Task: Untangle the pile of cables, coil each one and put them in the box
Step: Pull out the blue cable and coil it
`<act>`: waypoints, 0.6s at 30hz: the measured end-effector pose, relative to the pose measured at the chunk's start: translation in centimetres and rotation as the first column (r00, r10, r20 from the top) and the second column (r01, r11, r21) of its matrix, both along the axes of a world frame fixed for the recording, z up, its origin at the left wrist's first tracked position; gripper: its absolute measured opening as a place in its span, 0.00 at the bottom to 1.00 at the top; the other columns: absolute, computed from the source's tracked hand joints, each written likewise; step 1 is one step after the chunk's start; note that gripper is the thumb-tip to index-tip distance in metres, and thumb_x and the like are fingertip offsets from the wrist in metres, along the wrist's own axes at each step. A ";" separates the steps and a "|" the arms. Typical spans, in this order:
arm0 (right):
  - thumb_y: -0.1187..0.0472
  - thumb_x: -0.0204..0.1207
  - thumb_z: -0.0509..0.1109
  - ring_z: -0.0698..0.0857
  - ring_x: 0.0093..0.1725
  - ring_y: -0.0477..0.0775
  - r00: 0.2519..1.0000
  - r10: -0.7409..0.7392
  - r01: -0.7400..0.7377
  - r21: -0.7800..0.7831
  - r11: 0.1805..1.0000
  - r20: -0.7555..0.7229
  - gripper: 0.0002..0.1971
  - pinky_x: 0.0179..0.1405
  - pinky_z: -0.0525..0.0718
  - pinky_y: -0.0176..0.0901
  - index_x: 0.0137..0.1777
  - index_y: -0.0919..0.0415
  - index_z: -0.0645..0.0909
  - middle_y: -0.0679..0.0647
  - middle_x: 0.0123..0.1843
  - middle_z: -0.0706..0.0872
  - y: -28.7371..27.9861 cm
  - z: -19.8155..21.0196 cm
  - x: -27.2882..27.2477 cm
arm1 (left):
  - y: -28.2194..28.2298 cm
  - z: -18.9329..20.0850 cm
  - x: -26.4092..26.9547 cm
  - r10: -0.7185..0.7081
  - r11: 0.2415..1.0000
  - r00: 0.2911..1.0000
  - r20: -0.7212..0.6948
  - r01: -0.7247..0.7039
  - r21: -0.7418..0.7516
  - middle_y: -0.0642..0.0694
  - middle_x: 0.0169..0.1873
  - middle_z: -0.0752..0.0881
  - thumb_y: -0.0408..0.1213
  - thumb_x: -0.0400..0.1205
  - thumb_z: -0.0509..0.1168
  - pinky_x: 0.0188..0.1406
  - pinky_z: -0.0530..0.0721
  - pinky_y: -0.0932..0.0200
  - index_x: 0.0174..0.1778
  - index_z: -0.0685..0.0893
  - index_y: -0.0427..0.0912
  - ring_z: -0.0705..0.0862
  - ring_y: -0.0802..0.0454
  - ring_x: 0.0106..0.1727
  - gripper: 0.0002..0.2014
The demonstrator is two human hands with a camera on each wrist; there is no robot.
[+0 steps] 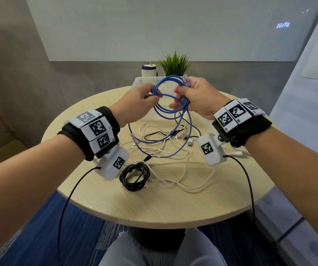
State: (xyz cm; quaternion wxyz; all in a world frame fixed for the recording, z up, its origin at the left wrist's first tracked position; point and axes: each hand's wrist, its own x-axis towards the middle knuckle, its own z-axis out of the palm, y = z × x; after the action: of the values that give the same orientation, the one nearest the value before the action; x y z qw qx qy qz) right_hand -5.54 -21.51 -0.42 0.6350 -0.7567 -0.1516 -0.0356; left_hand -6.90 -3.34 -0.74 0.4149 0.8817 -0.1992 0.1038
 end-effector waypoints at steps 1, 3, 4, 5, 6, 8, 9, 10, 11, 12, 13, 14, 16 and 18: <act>0.68 0.86 0.56 0.87 0.34 0.56 1.000 -0.012 0.012 0.006 1.000 0.008 0.11 0.46 0.89 0.55 0.44 0.61 0.76 0.57 0.33 0.80 0.1 -0.1 0.1 | -0.1 -0.1 0.0 -0.013 1.000 1.000 -0.008 0.013 0.004 0.54 0.30 0.75 0.38 0.85 0.60 0.22 0.68 0.77 0.52 0.82 0.46 0.71 0.62 0.27 0.06; 0.69 0.86 0.55 0.84 0.30 0.53 0.999 -0.036 0.036 0.028 0.999 0.006 0.11 0.45 0.88 0.55 0.45 0.61 0.77 0.55 0.30 0.78 0.1 -0.1 0.3 | -0.2 -0.3 -0.2 -0.039 0.999 0.999 -0.037 0.039 -0.002 0.54 0.27 0.74 0.39 0.83 0.63 0.21 0.67 0.76 0.48 0.84 0.45 0.70 0.64 0.22 0.05; 0.69 0.85 0.55 0.81 0.29 0.52 0.999 -0.042 0.042 0.043 0.998 -0.004 0.11 0.42 0.87 0.52 0.45 0.61 0.77 0.55 0.30 0.77 0.2 -0.1 0.3 | -0.2 -0.3 -0.2 -0.041 0.999 0.998 -0.049 0.041 -0.004 0.53 0.26 0.74 0.39 0.83 0.64 0.20 0.67 0.76 0.47 0.86 0.44 0.69 0.63 0.20 0.06; 0.69 0.85 0.55 0.78 0.28 0.50 0.999 -0.035 0.036 0.067 0.997 -0.018 0.11 0.38 0.84 0.48 0.45 0.61 0.78 0.54 0.29 0.74 0.2 0.0 0.2 | -0.2 -0.2 -0.2 -0.035 0.999 0.998 -0.056 0.035 -0.003 0.54 0.26 0.74 0.39 0.83 0.64 0.20 0.67 0.76 0.47 0.86 0.44 0.70 0.63 0.21 0.07; 0.69 0.85 0.55 0.73 0.27 0.49 0.999 -0.011 0.014 0.095 0.995 -0.038 0.11 0.33 0.79 0.44 0.45 0.61 0.77 0.53 0.28 0.72 0.2 0.2 0.1 | -0.1 -0.2 -0.2 -0.019 1.000 0.998 -0.060 0.019 0.001 0.55 0.26 0.75 0.39 0.83 0.63 0.20 0.67 0.77 0.47 0.87 0.44 0.71 0.63 0.22 0.07; 0.67 0.85 0.56 0.67 0.24 0.47 0.995 0.063 -0.051 0.138 0.989 -0.082 0.10 0.30 0.73 0.40 0.45 0.62 0.76 0.49 0.26 0.67 0.3 0.6 -0.4 | -0.1 -0.1 -0.1 0.023 0.999 0.998 -0.053 -0.020 0.042 0.57 0.26 0.75 0.38 0.85 0.60 0.19 0.66 0.79 0.47 0.87 0.43 0.72 0.62 0.26 0.10; 0.65 0.85 0.57 0.65 0.24 0.46 0.992 0.088 -0.075 0.136 0.988 -0.092 0.09 0.29 0.72 0.40 0.44 0.61 0.75 0.47 0.24 0.65 0.4 0.8 -0.6 | -0.1 -0.1 -0.1 0.042 0.996 0.998 -0.052 -0.038 0.084 0.57 0.27 0.75 0.38 0.85 0.58 0.18 0.65 0.79 0.48 0.86 0.43 0.72 0.60 0.28 0.11; 0.62 0.86 0.58 0.64 0.24 0.45 0.991 0.093 -0.082 0.121 0.989 -0.091 0.09 0.29 0.71 0.39 0.43 0.61 0.74 0.46 0.23 0.65 0.4 0.9 -0.7 | -0.2 -0.1 -0.1 0.054 0.990 0.997 -0.052 -0.047 0.131 0.56 0.28 0.75 0.38 0.86 0.56 0.17 0.65 0.79 0.48 0.85 0.43 0.71 0.59 0.29 0.11; 0.60 0.86 0.58 0.63 0.24 0.45 0.993 0.085 -0.076 0.105 0.992 -0.087 0.10 0.28 0.69 0.39 0.43 0.60 0.73 0.45 0.22 0.64 0.6 1.0 -0.8 | -0.3 -0.2 -0.2 0.055 0.985 0.997 -0.054 -0.045 0.165 0.55 0.29 0.75 0.39 0.86 0.56 0.18 0.65 0.78 0.49 0.84 0.43 0.71 0.58 0.30 0.11; 0.58 0.86 0.58 0.62 0.23 0.45 0.994 0.068 -0.059 0.101 0.993 -0.086 0.11 0.27 0.68 0.38 0.42 0.59 0.72 0.45 0.22 0.65 0.6 1.1 -0.8 | -0.4 -0.3 -0.3 0.046 0.983 0.997 -0.058 -0.035 0.179 0.54 0.30 0.75 0.40 0.86 0.56 0.19 0.66 0.78 0.49 0.83 0.44 0.72 0.57 0.31 0.11; 0.57 0.86 0.58 0.62 0.22 0.44 0.995 0.046 -0.037 0.105 0.994 -0.089 0.12 0.26 0.67 0.38 0.41 0.59 0.71 0.45 0.23 0.65 0.7 1.1 -0.7 | -0.4 -0.4 -0.3 0.029 0.984 0.998 -0.063 -0.018 0.175 0.54 0.32 0.77 0.42 0.86 0.57 0.23 0.68 0.77 0.50 0.83 0.44 0.73 0.58 0.32 0.11; 0.56 0.86 0.58 0.62 0.21 0.44 0.996 0.021 -0.011 0.113 0.994 -0.092 0.12 0.25 0.66 0.37 0.41 0.58 0.71 0.46 0.23 0.65 0.7 1.1 -0.6 | -0.4 -0.5 -0.4 0.008 0.988 0.998 -0.068 0.003 0.157 0.54 0.34 0.79 0.45 0.86 0.58 0.27 0.70 0.76 0.52 0.83 0.46 0.75 0.59 0.34 0.11; 0.56 0.87 0.57 0.61 0.20 0.44 0.995 -0.027 0.041 0.149 0.988 -0.097 0.12 0.22 0.65 0.36 0.41 0.57 0.69 0.46 0.24 0.65 0.4 1.0 -0.3 | -0.1 -0.6 -0.6 -0.042 0.995 0.996 -0.082 0.049 0.092 0.62 0.29 0.79 0.48 0.85 0.58 0.25 0.69 0.77 0.53 0.84 0.48 0.75 0.66 0.29 0.11; 0.57 0.87 0.56 0.62 0.19 0.43 0.992 -0.068 0.090 0.230 0.969 -0.102 0.12 0.20 0.66 0.35 0.41 0.57 0.68 0.45 0.22 0.65 0.0 1.0 0.0 | 0.4 -0.6 -0.7 -0.082 0.990 0.991 -0.102 0.092 0.102 0.60 0.17 0.72 0.47 0.86 0.58 0.20 0.66 0.75 0.53 0.85 0.50 0.70 0.63 0.19 0.11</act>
State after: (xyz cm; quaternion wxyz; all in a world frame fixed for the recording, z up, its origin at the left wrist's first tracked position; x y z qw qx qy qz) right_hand -5.53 -21.49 0.61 0.7243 -0.6827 -0.0862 -0.0430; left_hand -7.62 -2.94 -1.30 0.3806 0.8970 -0.2225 0.0318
